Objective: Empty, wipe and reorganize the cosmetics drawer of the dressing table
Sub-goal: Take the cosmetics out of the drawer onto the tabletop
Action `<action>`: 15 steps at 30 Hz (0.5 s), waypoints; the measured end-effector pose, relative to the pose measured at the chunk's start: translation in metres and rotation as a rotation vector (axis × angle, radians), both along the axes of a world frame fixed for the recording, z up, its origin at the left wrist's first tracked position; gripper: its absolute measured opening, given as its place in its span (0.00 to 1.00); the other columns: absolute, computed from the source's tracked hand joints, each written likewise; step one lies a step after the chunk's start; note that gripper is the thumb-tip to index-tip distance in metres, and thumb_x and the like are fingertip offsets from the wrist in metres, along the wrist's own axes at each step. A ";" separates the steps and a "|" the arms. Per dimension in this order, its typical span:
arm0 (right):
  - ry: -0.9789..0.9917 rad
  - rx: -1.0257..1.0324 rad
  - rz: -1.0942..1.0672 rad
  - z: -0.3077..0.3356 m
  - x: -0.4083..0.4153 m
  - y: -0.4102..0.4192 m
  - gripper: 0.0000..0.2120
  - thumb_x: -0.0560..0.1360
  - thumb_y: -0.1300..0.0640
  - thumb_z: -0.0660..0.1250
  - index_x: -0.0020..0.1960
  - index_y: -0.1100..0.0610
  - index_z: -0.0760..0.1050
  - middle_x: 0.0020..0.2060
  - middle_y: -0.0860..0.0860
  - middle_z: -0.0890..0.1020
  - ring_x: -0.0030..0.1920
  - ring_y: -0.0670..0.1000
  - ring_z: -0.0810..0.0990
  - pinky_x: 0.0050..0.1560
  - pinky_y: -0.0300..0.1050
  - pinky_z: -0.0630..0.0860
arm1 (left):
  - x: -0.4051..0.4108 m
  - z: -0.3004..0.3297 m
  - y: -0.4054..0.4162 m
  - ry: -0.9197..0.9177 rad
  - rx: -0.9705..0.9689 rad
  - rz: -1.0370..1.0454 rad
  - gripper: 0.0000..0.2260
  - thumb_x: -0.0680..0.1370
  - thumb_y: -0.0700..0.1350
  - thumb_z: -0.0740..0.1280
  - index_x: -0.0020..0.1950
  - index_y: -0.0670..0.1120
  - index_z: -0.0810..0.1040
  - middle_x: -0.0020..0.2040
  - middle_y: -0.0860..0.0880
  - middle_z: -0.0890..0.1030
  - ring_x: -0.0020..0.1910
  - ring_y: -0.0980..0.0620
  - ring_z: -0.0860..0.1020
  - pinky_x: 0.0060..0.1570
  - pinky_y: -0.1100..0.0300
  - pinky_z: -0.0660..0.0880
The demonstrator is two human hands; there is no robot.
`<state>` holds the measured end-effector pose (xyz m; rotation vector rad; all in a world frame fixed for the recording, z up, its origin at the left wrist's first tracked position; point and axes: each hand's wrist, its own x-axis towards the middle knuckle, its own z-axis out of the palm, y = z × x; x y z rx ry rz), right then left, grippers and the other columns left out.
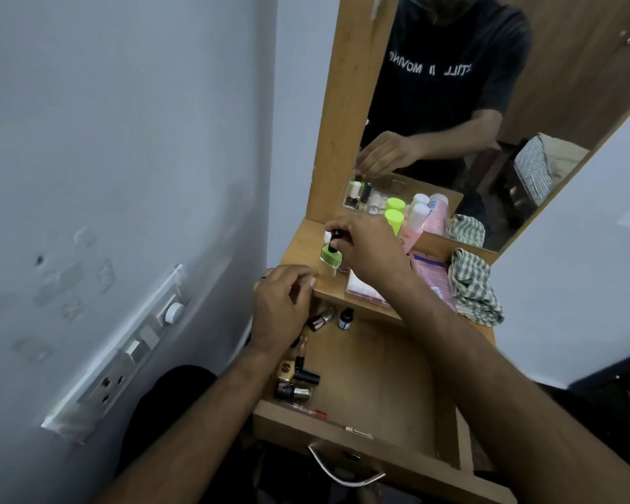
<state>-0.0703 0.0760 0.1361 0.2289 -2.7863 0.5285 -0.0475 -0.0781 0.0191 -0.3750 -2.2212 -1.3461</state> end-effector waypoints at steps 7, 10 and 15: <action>0.005 0.206 -0.004 -0.007 -0.010 -0.002 0.14 0.77 0.56 0.72 0.62 0.50 0.83 0.56 0.50 0.85 0.59 0.53 0.79 0.56 0.49 0.76 | -0.001 -0.001 -0.004 0.012 -0.031 0.003 0.05 0.77 0.43 0.72 0.52 0.48 0.84 0.51 0.53 0.85 0.49 0.55 0.80 0.53 0.46 0.77; 0.002 0.203 -0.015 -0.008 -0.012 -0.001 0.14 0.78 0.56 0.72 0.62 0.50 0.82 0.56 0.50 0.85 0.59 0.53 0.78 0.56 0.50 0.77 | -0.002 -0.001 -0.004 0.040 -0.049 -0.024 0.05 0.77 0.43 0.72 0.52 0.47 0.85 0.50 0.52 0.85 0.49 0.55 0.80 0.52 0.49 0.77; -0.013 0.167 -0.025 -0.010 -0.015 0.002 0.16 0.78 0.57 0.72 0.65 0.50 0.81 0.58 0.50 0.85 0.62 0.54 0.77 0.59 0.48 0.75 | 0.002 0.000 -0.002 0.082 -0.088 -0.152 0.05 0.77 0.43 0.73 0.50 0.44 0.85 0.47 0.50 0.85 0.45 0.54 0.80 0.46 0.57 0.79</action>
